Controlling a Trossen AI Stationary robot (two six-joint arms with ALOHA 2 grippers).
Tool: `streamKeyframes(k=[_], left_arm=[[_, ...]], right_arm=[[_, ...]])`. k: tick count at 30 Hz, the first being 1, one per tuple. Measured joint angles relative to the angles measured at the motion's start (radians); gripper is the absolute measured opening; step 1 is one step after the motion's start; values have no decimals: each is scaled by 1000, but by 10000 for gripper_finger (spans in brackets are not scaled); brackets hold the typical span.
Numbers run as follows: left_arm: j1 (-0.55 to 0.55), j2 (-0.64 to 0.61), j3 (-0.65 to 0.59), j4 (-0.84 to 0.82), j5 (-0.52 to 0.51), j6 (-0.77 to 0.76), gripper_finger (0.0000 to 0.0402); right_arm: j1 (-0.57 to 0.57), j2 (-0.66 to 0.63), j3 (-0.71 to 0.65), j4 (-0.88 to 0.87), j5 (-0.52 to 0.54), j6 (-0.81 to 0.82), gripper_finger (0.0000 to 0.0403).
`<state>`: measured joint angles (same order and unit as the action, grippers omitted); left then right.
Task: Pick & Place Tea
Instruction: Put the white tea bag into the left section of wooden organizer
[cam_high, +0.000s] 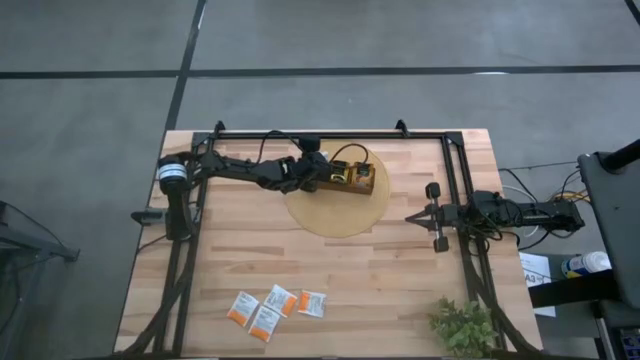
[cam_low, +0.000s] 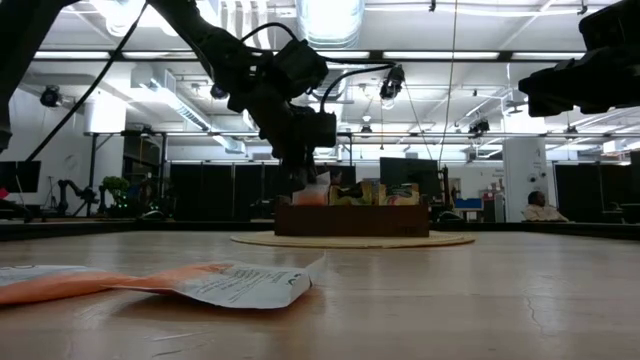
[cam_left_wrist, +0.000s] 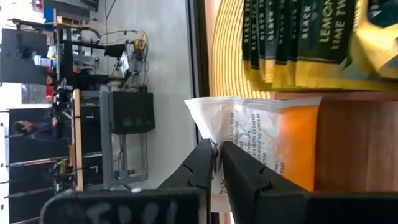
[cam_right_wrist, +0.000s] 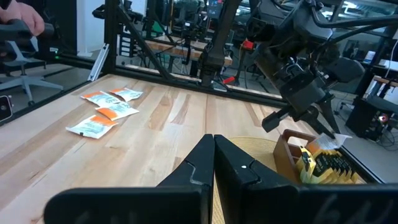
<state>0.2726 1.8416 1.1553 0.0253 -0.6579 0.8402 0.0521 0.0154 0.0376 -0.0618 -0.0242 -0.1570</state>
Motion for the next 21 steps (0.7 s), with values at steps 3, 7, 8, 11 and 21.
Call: streamKeyframes(k=[3,7,8,11,21], left_arm=[[0,1,0,0,6,2,44],[0,1,0,0,6,2,48],[0,1,0,0,5,2,48],[0,2,0,0,-15,2,49],[-1,2,0,-11,-48,-11,49]], right_arm=[[0,0,0,0,0,0,9],[0,0,0,0,0,0,9],[0,0,0,0,0,0,9],[0,0,0,0,0,0,9],[0,0,0,0,0,0,9]])
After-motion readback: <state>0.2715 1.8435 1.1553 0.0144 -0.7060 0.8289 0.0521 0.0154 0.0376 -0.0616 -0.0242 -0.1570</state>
